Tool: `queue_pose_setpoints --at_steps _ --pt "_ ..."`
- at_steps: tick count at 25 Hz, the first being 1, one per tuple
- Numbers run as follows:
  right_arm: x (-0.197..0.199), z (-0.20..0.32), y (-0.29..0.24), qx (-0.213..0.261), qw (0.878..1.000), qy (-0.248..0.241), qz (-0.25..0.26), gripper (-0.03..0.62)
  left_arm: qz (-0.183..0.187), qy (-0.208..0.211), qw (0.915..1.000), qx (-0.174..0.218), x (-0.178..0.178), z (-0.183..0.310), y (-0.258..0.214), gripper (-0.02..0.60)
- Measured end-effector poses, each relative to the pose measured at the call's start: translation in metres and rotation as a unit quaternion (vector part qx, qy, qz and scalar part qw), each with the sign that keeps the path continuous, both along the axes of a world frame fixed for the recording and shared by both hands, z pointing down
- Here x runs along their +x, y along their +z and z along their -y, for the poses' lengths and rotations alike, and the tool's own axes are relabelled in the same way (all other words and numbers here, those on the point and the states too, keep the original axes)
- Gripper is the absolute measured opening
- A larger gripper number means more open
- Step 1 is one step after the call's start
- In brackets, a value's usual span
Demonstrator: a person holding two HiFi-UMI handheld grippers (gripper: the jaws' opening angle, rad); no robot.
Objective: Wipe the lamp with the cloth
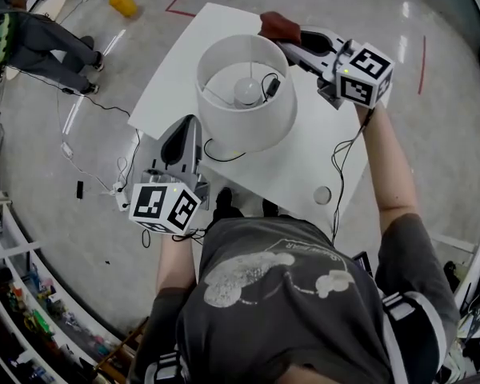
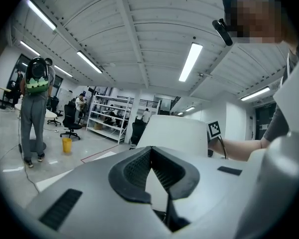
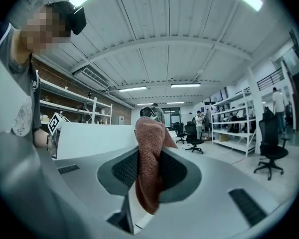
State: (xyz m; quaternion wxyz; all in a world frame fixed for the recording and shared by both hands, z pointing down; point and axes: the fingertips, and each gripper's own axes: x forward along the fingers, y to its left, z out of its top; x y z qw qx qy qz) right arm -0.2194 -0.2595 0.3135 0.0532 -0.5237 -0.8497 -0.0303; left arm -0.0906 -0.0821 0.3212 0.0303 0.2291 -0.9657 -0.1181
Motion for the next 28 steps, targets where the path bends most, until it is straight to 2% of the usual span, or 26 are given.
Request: queue_pose_setpoints --at_steps 5,10,14,18,21,25,28 --pt "-0.005 0.011 0.039 0.011 0.999 0.003 -0.034 0.095 -0.016 -0.010 0.9998 0.000 0.002 0.001 0.014 0.008" --pt "-0.006 0.030 0.082 0.016 0.997 0.027 -0.076 0.095 -0.033 -0.013 0.9994 0.003 0.003 0.002 0.029 0.008" --pt "0.007 0.050 0.120 0.021 0.992 0.051 -0.113 0.095 -0.041 -0.010 0.9991 0.004 0.008 0.006 0.037 0.008" --pt "0.029 0.065 0.142 0.002 0.986 0.075 -0.150 0.095 -0.047 -0.006 0.9988 0.011 0.014 0.009 0.040 0.008" --pt "0.039 0.074 0.114 -0.029 0.987 0.087 -0.134 0.095 -0.035 -0.001 0.9993 0.008 0.016 0.013 0.030 0.008" --pt "0.057 0.071 0.020 -0.113 0.990 0.064 -0.054 0.095 -0.006 0.003 1.0000 -0.001 0.017 0.015 0.007 0.008" --pt "0.076 0.058 -0.029 -0.101 0.994 0.048 -0.003 0.095 0.006 0.003 1.0000 -0.002 0.020 0.015 -0.005 0.008"
